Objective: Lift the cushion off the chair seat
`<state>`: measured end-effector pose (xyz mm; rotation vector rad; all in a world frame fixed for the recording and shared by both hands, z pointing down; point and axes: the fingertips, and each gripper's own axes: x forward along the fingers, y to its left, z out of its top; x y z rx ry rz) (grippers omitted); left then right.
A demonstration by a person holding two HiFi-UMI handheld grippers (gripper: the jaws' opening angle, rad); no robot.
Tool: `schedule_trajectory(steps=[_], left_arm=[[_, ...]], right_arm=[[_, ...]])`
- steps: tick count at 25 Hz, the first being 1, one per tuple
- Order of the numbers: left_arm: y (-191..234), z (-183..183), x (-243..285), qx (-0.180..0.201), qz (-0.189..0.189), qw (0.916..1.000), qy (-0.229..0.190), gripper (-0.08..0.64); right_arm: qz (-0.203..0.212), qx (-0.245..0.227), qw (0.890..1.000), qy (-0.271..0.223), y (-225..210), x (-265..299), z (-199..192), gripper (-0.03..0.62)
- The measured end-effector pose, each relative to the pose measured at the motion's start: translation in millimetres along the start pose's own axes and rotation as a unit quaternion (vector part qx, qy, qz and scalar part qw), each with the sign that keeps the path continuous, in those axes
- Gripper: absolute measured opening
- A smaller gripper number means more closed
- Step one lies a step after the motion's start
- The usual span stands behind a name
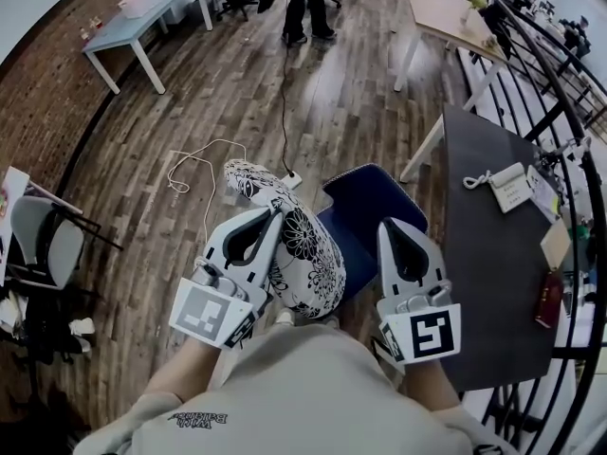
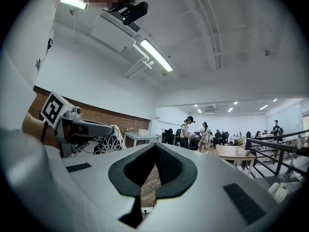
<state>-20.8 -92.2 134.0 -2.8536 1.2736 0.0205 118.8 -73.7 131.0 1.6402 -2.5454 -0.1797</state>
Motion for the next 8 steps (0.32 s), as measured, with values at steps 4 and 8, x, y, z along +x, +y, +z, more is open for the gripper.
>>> schedule_trajectory(steps=[4, 8], left_arm=[[0.3, 1.0, 1.8, -0.001, -0.005, 1.0000, 0.002, 0.009], [3.1, 2.3, 6.5, -0.002, -0.009, 1.0000, 0.003, 0.009]], right_arm=[[-0.005, 0.007, 1.000, -0.005, -4.5, 0.4, 5.4, 0.003], [-0.009, 0.003, 1.000, -0.005, -9.5, 3.0, 7.7, 0.003]])
